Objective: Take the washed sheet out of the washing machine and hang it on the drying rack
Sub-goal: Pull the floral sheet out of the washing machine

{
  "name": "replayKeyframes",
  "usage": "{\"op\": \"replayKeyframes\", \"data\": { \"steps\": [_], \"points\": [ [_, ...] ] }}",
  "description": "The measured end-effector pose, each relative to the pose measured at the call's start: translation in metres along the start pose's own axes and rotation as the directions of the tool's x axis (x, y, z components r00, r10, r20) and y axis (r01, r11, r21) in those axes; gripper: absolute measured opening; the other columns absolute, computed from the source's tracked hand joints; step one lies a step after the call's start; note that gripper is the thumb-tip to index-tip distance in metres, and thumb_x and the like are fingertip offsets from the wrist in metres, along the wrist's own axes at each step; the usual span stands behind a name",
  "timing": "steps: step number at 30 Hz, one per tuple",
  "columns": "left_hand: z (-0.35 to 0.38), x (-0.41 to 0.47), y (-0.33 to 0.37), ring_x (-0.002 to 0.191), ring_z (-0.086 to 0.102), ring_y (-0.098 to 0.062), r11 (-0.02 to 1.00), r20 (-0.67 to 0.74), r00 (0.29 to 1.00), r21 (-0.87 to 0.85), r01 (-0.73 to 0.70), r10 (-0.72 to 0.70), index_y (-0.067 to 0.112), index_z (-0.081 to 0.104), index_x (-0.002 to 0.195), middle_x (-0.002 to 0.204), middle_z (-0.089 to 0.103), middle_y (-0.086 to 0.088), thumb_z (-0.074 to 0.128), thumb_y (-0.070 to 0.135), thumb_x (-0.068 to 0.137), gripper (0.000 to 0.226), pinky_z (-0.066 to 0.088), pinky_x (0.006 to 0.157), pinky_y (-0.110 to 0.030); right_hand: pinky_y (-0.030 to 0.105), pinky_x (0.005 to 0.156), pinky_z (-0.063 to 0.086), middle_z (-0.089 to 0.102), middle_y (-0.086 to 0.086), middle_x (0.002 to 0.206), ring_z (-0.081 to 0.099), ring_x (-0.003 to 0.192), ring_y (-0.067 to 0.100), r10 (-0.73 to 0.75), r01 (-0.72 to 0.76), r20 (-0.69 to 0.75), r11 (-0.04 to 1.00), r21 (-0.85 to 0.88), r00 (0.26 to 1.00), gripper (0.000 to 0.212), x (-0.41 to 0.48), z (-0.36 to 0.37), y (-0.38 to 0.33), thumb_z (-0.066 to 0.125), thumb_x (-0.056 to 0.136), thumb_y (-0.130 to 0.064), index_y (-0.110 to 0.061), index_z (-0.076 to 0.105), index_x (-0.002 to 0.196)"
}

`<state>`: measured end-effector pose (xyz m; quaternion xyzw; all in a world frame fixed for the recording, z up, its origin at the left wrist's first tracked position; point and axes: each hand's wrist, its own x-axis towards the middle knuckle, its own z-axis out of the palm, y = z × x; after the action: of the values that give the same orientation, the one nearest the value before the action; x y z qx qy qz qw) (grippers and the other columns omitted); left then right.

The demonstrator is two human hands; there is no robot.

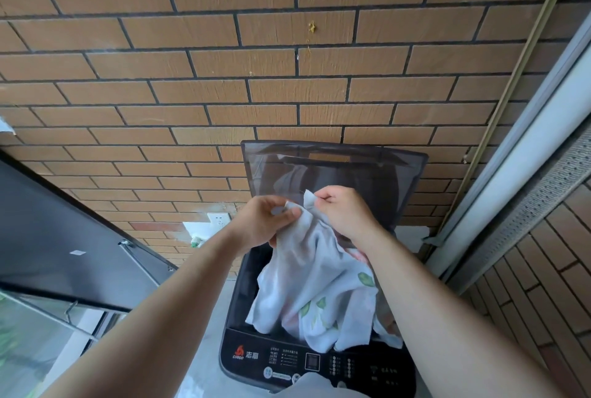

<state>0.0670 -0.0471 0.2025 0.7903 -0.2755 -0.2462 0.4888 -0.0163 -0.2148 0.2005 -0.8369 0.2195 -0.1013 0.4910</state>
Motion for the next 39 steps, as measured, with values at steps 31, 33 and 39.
{"op": "replayKeyframes", "data": {
  "steps": [31, 33, 39],
  "points": [
    [-0.02, 0.016, 0.0, 0.053, 0.07, -0.009, 0.942, -0.301, 0.947, 0.335, -0.007, 0.114, 0.019, 0.069, 0.09, 0.075, 0.073, -0.002, 0.064, 0.007, 0.088, 0.013, 0.05, 0.046, -0.018, 0.028, 0.053, 0.032, 0.045, 0.003, 0.064, 0.041, 0.058, 0.018, 0.273, -0.067, 0.32, 0.845, -0.53, 0.907, 0.036, -0.023, -0.023, 0.017, 0.081, 0.071, -0.032, -0.013, 0.051, 0.066],
    [-0.03, 0.02, 0.003, 0.057, 0.071, -0.012, 0.93, -0.328, 0.935, 0.367, -0.01, 0.139, 0.021, 0.07, 0.088, 0.071, 0.072, -0.002, 0.063, 0.007, 0.087, 0.015, 0.054, 0.052, -0.022, 0.028, 0.051, 0.029, 0.041, 0.002, 0.061, 0.04, 0.056, 0.019, 0.329, -0.083, 0.282, 0.771, -0.631, 0.901, 0.048, -0.021, -0.031, 0.019, 0.076, 0.077, -0.043, -0.011, 0.045, 0.06],
    [-0.048, 0.032, 0.007, 0.089, 0.064, -0.032, 0.93, -0.579, 0.8, 0.36, 0.076, 0.159, 0.012, 0.071, 0.099, 0.093, 0.072, -0.011, 0.061, 0.017, 0.088, 0.016, 0.045, 0.07, -0.03, 0.026, 0.049, 0.034, 0.052, 0.002, 0.069, 0.052, 0.06, 0.024, 0.271, -0.256, -0.079, 0.716, -0.65, 0.959, 0.037, -0.015, -0.049, 0.019, 0.062, 0.087, -0.039, -0.015, 0.048, 0.063]
  ]
}}
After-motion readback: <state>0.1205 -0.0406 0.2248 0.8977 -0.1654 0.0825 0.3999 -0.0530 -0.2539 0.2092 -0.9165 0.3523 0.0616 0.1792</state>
